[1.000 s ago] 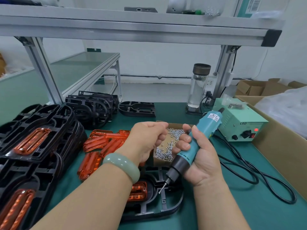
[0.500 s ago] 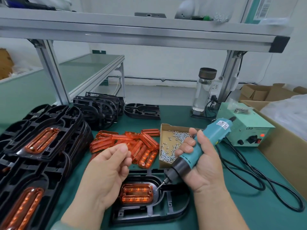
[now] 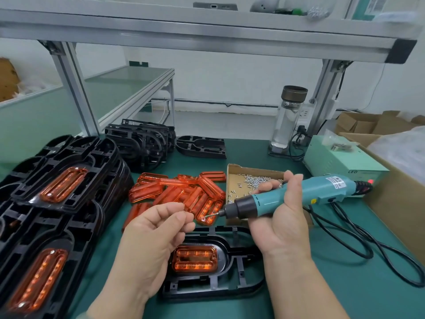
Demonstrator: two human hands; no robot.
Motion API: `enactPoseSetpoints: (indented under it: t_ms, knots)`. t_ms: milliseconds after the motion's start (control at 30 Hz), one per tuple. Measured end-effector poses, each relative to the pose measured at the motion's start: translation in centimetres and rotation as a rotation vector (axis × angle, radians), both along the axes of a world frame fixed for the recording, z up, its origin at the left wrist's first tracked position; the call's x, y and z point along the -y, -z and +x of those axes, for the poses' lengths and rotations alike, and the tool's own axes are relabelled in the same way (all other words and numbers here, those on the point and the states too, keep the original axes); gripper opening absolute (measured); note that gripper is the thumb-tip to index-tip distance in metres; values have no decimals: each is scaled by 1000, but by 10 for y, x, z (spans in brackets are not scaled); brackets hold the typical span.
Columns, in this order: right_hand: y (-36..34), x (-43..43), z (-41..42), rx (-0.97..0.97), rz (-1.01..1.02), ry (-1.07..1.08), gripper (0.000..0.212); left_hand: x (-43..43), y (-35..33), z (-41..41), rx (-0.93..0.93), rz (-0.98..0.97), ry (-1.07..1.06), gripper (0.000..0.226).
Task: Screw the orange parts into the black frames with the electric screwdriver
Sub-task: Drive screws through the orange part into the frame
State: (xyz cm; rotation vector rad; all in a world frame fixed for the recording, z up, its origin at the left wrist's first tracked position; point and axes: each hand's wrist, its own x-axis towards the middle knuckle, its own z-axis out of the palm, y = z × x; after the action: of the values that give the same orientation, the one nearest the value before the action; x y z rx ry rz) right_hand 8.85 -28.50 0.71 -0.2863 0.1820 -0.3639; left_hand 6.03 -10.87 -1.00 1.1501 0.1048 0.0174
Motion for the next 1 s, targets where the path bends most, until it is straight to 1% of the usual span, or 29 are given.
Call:
enactPoseSetpoints:
  t_ms: [33,100,400,500,567,667,767,900,1000]
  knots:
    - [0,-1,0,-9,10,-3,14,0,0,0,12,17,-7,20]
    - [1,-2,-1,-30,9,-7,16,1,1,0,18,33,-8,25]
    - [1,-4,-3,-38,-13,-5,16,6,3,-3,33,74,29,29]
    - [1,-4,-4,-41,-24,-5,16,9,2,-3,23,81,22,26]
    - [1,-4,-4,-49,-28,-5,16,9,2,-3,23,60,10,23]
    - [0,-4,-4,-52,-9,-10,16,7,1,-3,13,-27,18,23]
    - [-1,-4,-5,-52,20,-7,17,9,0,-3,-30,-86,38,25]
    - [-2,-4,-5,-49,43,0,16,11,-2,-4,-84,-98,99,13]
    - [-2,-6,-6,-41,39,-4,16,12,-4,-6,-128,-109,176,13]
